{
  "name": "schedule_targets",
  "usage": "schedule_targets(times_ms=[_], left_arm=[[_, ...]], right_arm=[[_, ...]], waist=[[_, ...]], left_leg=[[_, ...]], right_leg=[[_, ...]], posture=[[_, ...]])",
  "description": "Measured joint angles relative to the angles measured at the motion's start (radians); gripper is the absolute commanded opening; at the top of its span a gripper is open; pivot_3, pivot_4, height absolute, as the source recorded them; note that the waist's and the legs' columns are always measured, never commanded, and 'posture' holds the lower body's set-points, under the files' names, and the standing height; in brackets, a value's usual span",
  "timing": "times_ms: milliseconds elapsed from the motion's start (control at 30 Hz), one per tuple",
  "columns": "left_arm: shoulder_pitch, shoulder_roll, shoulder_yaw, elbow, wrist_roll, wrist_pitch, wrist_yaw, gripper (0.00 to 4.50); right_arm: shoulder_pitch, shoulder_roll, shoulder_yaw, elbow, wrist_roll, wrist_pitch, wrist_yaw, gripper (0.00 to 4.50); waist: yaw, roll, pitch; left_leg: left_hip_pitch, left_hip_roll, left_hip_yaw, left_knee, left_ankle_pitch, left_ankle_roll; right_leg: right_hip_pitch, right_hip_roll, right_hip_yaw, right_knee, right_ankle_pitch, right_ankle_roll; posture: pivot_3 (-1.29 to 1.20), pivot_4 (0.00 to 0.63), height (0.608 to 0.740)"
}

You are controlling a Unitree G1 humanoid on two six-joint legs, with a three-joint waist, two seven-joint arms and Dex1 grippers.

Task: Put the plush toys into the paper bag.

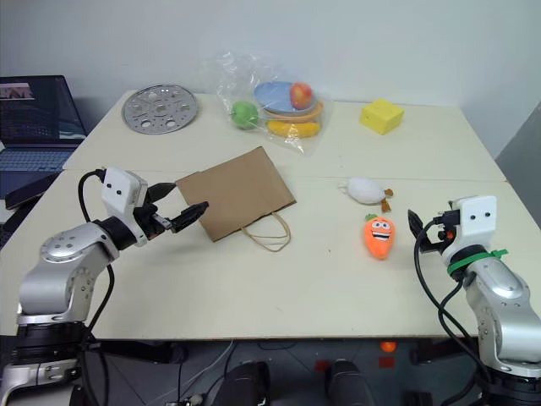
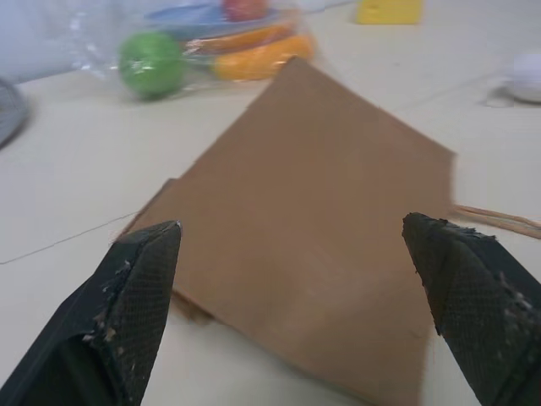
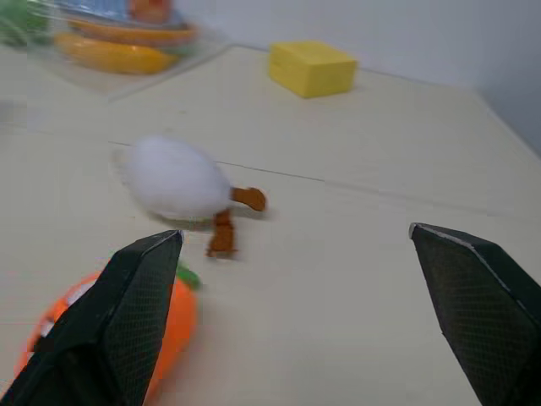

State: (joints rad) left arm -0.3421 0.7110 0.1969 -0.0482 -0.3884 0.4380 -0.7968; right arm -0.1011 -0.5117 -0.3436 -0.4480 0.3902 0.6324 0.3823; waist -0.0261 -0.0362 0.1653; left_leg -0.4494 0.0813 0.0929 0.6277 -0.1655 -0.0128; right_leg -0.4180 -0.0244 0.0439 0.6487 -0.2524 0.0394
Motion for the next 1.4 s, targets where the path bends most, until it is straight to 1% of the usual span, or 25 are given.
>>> schedule_targets(times_ms=[33, 100, 167, 233, 267, 333, 400, 467, 567, 700, 800, 833, 967, 1033, 1200, 1233, 1400], left_arm=[[-0.010, 0.029, -0.028, -0.026, -0.012, 0.012, -0.057, 4.48], [-0.046, 0.056, -0.081, -0.058, -0.020, 0.015, -0.134, 4.48], [-0.105, 0.058, -0.182, -0.064, 0.012, -0.016, -0.209, 4.48], [-0.133, 0.043, -0.277, -0.052, 0.058, -0.064, -0.260, 4.48], [-0.158, 0.017, -0.322, -0.014, 0.091, -0.101, -0.268, 4.48], [-0.191, -0.032, -0.378, 0.057, 0.144, -0.158, -0.271, 4.48], [-0.209, -0.046, -0.407, 0.103, 0.181, -0.204, -0.275, 4.48], [-0.231, -0.060, -0.421, 0.155, 0.220, -0.249, -0.267, 4.48], [-0.275, -0.110, -0.455, 0.269, 0.295, -0.332, -0.247, 4.48], [-0.286, -0.145, -0.471, 0.381, 0.342, -0.383, -0.239, 4.48], [-0.302, -0.147, -0.471, 0.436, 0.367, -0.432, -0.240, 3.92], [-0.306, -0.150, -0.471, 0.452, 0.372, -0.451, -0.240, 3.66], [-0.322, -0.173, -0.470, 0.490, 0.373, -0.468, -0.240, 2.46], [-0.330, -0.180, -0.467, 0.494, 0.371, -0.468, -0.241, 1.75], [-0.339, -0.185, -0.463, 0.494, 0.363, -0.464, -0.250, 0.21], [-0.339, -0.185, -0.462, 0.494, 0.358, -0.459, -0.258, 0.01], [-0.352, -0.185, -0.441, 0.495, 0.342, -0.430, -0.272, 0.01]], right_arm=[[0.000, -0.036, 0.002, -0.029, 0.056, 0.035, 0.049, 4.50], [-0.003, -0.087, 0.010, -0.081, 0.144, 0.094, 0.120, 4.50], [-0.014, -0.138, 0.044, -0.147, 0.237, 0.167, 0.178, 4.50], [-0.033, -0.154, 0.084, -0.203, 0.302, 0.214, 0.204, 4.50], [-0.034, -0.161, 0.101, -0.220, 0.314, 0.233, 0.204, 4.50], [-0.037, -0.163, 0.135, -0.243, 0.328, 0.251, 0.195, 4.50], [-0.038, -0.163, 0.143, -0.255, 0.337, 0.259, 0.179, 4.50], [-0.045, -0.156, 0.149, -0.257, 0.336, 0.268, 0.157, 4.50], [-0.068, -0.128, 0.173, -0.279, 0.339, 0.277, 0.103, 4.50], [-0.064, -0.123, 0.170, -0.300, 0.339, 0.278, 0.062, 4.50], [-0.062, -0.120, 0.170, -0.301, 0.340, 0.278, 0.044, 4.50], [-0.062, -0.119, 0.170, -0.302, 0.342, 0.278, 0.037, 4.50], [-0.062, -0.117, 0.170, -0.303, 0.345, 0.278, 0.025, 4.50], [-0.062, -0.116, 0.170, -0.303, 0.345, 0.277, 0.020, 4.50], [-0.059, -0.108, 0.173, -0.303, 0.343, 0.274, 0.010, 4.50], [-0.054, -0.108, 0.175, -0.303, 0.341, 0.272, 0.010, 4.50], [-0.046, -0.107, 0.184, -0.302, 0.336, 0.267, 0.010, 4.50]], waist=[[0.001, 0.000, 0.000], [0.003, 0.000, 0.000], [0.005, 0.000, 0.000], [0.002, 0.000, 0.000], [0.003, 0.000, 0.000], [0.003, 0.000, 0.000], [0.002, 0.000, 0.000], [0.001, 0.000, 0.000], [0.003, 0.000, 0.000], [0.002, 0.000, 0.000], [0.002, 0.000, 0.000], [0.002, 0.000, 0.000], [0.002, 0.000, 0.000], [0.002, 0.000, 0.000], [0.002, 0.000, 0.000], [0.002, 0.000, 0.000], [0.001, 0.000, 0.000]], left_leg=[[0.000, 0.000, 0.000, 0.000, 0.000, 0.000], [0.000, 0.000, 0.000, 0.000, -0.001, -0.001], [0.000, -0.001, 0.001, 0.000, -0.002, -0.004], [0.000, -0.001, 0.001, 0.000, -0.003, -0.004], [0.000, -0.001, 0.000, 0.000, -0.001, -0.001], [-0.002, -0.001, 0.000, 0.001, 0.000, 0.000], [-0.003, -0.001, 0.000, 0.000, 0.000, 0.001], [-0.003, -0.001, 0.000, 0.000, 0.000, 0.001], [-0.003, -0.001, -0.001, 0.000, 0.000, 0.001], [-0.003, -0.001, -0.001, 0.001, 0.000, 0.001], [-0.003, -0.001, -0.001, 0.001, 0.000, 0.001], [-0.003, -0.001, -0.001, 0.001, 0.000, 0.001], [-0.003, -0.001, -0.001, 0.001, 0.000, 0.001], [-0.003, -0.001, -0.001, 0.001, 0.000, 0.001], [-0.003, -0.001, -0.002, 0.001, 0.000, 0.001], [-0.003, -0.001, -0.002, 0.001, 0.000, 0.001], [-0.003, -0.001, -0.003, 0.002, 0.000, 0.001]], right_leg=[[0.000, 0.000, 0.000, -0.001, 0.000, 0.000], [0.000, -0.002, 0.000, -0.001, 0.000, 0.000], [0.000, -0.002, 0.000, -0.001, 0.000, 0.000], [0.000, -0.002, 0.001, -0.002, 0.000, -0.001], [0.000, -0.003, 0.001, -0.002, 0.000, -0.001], [-0.001, -0.002, 0.001, -0.001, 0.000, -0.001], [-0.002, -0.002, 0.001, -0.001, 0.000, 0.000], [-0.002, -0.001, 0.000, -0.001, 0.000, 0.000], [-0.002, 0.000, 0.000, -0.001, 0.000, 0.000], [-0.002, 0.000, 0.000, -0.001, 0.000, 0.000], [-0.002, 0.000, 0.000, 0.000, 0.000, 0.000], [-0.002, 0.000, 0.000, 0.000, 0.000, 0.000], [-0.002, 0.000, 0.000, 0.000, 0.000, 0.000], [-0.002, 0.000, 0.000, 0.000, 0.000, 0.001], [-0.002, 0.001, 0.000, 0.001, 0.000, 0.001], [-0.002, 0.001, 0.000, 0.001, 0.000, 0.001], [-0.001, 0.001, 0.000, 0.001, 0.000, 0.001]], posture=[[0.00, 0.150, 0.740], [0.00, 0.150, 0.740], [0.00, 0.150, 0.740], [0.00, 0.150, 0.740], [0.00, 0.150, 0.740], [0.00, 0.150, 0.740], [0.00, 0.150, 0.740], [0.00, 0.150, 0.740], [0.00, 0.150, 0.740], [0.00, 0.150, 0.740], [0.00, 0.150, 0.740], [0.00, 0.150, 0.740], [0.00, 0.150, 0.740], [0.00, 0.150, 0.740], [0.00, 0.150, 0.740], [0.00, 0.150, 0.740], [0.00, 0.150, 0.740]])
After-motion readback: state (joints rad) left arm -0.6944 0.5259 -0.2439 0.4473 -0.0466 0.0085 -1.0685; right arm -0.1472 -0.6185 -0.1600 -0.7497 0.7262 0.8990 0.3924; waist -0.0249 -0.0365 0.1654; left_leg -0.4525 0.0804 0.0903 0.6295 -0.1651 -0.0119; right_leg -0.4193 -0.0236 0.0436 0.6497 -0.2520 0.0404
